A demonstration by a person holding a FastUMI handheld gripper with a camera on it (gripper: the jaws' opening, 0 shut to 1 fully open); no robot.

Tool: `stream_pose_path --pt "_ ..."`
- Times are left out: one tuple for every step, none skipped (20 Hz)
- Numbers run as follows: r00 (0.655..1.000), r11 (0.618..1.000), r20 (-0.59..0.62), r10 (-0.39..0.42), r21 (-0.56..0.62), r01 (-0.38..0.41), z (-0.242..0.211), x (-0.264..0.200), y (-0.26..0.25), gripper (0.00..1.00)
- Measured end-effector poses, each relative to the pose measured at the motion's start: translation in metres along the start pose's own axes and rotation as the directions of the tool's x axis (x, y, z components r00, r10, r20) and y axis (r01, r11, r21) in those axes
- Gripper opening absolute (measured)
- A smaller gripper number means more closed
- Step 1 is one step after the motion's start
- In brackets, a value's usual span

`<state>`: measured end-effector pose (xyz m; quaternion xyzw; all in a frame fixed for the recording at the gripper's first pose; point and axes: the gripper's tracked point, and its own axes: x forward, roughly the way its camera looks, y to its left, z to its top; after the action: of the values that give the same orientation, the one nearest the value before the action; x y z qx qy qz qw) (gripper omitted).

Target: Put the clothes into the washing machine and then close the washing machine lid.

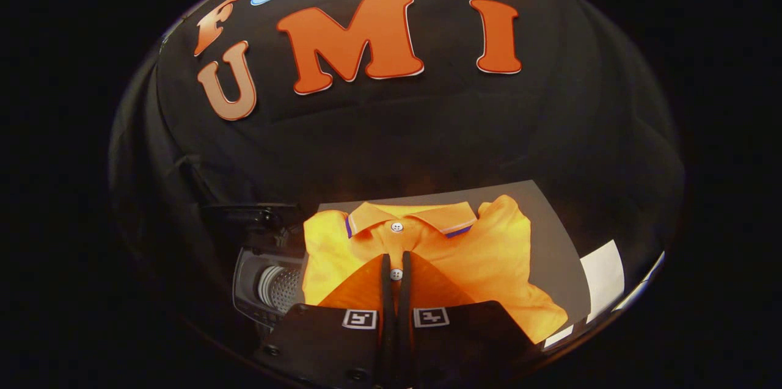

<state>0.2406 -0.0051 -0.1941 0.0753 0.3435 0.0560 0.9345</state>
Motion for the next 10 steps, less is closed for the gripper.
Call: stream_pose_path --pt "1.0 1.0 0.015 0.016 0.004 -0.016 0.005 -0.005 0.008 0.08" --pt "0.999 1.0 0.033 0.029 0.004 -0.029 0.011 -0.012 0.017 0.08" --pt "0.998 0.999 0.051 0.04 0.005 -0.04 0.017 -0.018 0.025 0.08" --pt "0.996 0.998 0.065 0.055 0.009 -0.056 0.02 -0.026 0.033 0.08" --pt "0.994 0.998 0.085 0.064 0.015 -0.065 0.027 -0.032 0.042 0.08" --pt "0.993 0.997 0.093 0.074 0.013 -0.076 0.029 -0.037 0.05 0.08" --pt "0.991 0.997 0.107 0.082 0.006 -0.083 0.024 -0.041 0.061 0.08" --pt "0.989 0.996 0.113 0.091 0.004 -0.092 0.024 -0.047 0.071 0.08" --pt "0.987 0.995 0.124 0.102 0.006 -0.104 0.026 -0.052 0.082 0.08" --pt "0.984 0.993 0.135 0.114 0.007 -0.116 0.027 -0.056 0.093 0.08"
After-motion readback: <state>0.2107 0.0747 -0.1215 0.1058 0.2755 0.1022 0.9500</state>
